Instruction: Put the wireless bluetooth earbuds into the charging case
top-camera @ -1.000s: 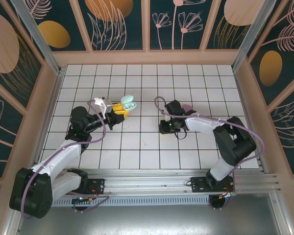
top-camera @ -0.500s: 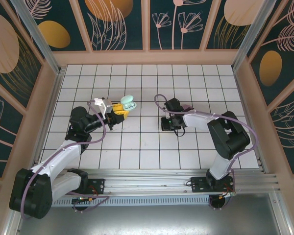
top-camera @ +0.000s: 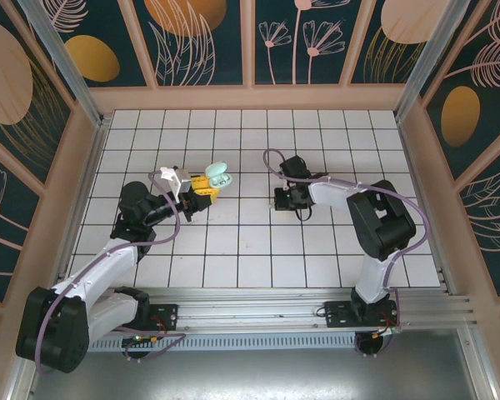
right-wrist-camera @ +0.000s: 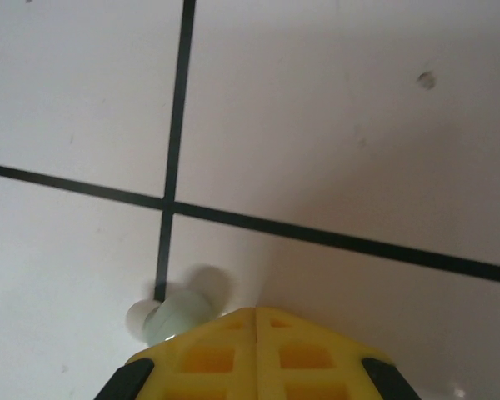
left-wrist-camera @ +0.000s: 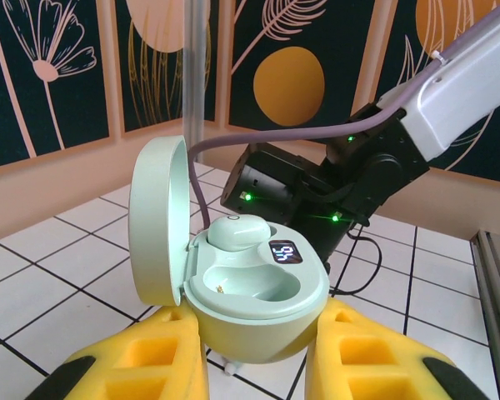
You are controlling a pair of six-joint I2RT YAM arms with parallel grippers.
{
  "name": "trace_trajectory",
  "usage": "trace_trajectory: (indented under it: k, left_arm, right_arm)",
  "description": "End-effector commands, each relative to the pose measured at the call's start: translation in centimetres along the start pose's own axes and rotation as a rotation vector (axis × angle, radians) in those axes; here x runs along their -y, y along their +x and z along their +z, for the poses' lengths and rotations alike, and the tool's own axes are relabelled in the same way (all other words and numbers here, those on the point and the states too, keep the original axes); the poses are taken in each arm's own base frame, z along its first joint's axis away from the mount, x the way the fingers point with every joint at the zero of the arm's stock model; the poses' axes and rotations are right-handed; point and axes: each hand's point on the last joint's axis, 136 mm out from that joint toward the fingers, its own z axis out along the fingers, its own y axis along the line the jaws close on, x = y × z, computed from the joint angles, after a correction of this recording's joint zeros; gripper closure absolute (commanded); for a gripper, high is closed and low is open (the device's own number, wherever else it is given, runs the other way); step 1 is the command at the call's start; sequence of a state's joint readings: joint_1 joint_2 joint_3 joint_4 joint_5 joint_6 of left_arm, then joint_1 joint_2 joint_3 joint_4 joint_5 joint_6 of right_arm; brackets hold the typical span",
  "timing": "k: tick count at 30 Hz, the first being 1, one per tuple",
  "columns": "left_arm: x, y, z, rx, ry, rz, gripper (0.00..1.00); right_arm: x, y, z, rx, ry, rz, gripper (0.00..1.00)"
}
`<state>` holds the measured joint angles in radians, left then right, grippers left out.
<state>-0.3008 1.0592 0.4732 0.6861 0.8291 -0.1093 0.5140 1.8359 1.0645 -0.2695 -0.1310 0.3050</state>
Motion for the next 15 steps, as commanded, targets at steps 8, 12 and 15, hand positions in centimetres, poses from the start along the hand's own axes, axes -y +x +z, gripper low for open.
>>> trace_trajectory:
  k: [8, 12, 15]
  left_arm:
    - [0.1, -0.4, -0.3, 0.012, -0.004, 0.031, 1.00]
    - [0.1, -0.5, -0.3, 0.014, -0.007, 0.034, 1.00]
    - [0.1, -0.4, -0.3, 0.014, -0.006, 0.032, 1.00]
  right_arm:
    - [-0.3, -1.7, -0.7, 0.025, -0.076, 0.059, 0.94]
    - [-0.1, -1.0, -2.2, 0.061, -0.096, 0.188, 0.87]
    - [-0.7, -0.4, -3.7, 0.104, -0.151, 0.307, 0.78]
